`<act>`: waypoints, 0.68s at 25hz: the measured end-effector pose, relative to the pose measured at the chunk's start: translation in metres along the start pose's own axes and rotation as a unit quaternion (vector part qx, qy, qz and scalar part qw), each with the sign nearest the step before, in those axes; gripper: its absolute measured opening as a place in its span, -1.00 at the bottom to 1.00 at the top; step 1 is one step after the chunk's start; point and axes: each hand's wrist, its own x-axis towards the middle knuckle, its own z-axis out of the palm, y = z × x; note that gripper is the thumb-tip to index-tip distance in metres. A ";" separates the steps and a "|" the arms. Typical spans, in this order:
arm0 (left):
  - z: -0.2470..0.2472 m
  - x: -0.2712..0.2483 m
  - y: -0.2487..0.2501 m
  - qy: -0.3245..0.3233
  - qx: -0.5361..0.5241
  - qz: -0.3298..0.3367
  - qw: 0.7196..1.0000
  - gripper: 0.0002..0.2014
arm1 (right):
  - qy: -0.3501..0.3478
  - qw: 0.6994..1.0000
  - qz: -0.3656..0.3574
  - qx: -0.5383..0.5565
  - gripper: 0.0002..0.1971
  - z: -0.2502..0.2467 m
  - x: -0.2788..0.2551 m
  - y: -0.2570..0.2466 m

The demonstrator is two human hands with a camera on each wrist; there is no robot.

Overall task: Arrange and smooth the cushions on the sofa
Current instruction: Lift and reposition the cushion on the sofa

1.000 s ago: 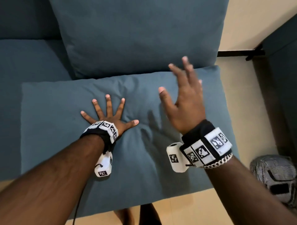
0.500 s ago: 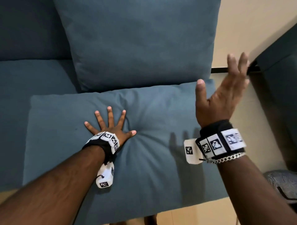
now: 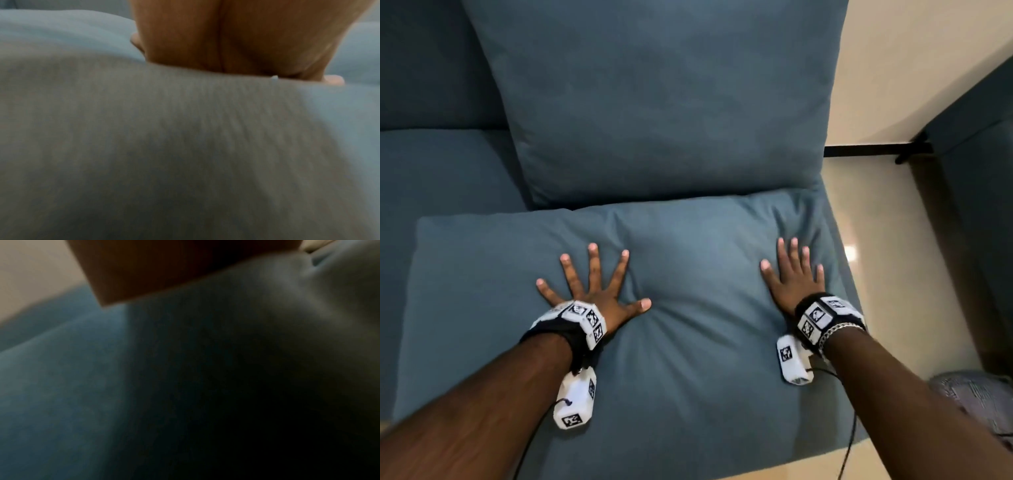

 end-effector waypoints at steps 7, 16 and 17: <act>-0.003 0.010 -0.006 0.006 -0.012 0.004 1.000 0.03 | 0.407 0.865 -0.142 0.257 -0.46 -0.090 -0.047 -0.049; -0.008 -0.008 -0.022 0.033 -0.051 0.068 0.996 0.02 | 0.309 0.916 -0.094 0.238 -0.41 -0.044 -0.100 -0.146; -0.007 -0.008 -0.026 0.057 -0.054 0.084 0.993 0.00 | 0.321 0.912 -0.119 0.226 -0.39 -0.041 -0.104 -0.160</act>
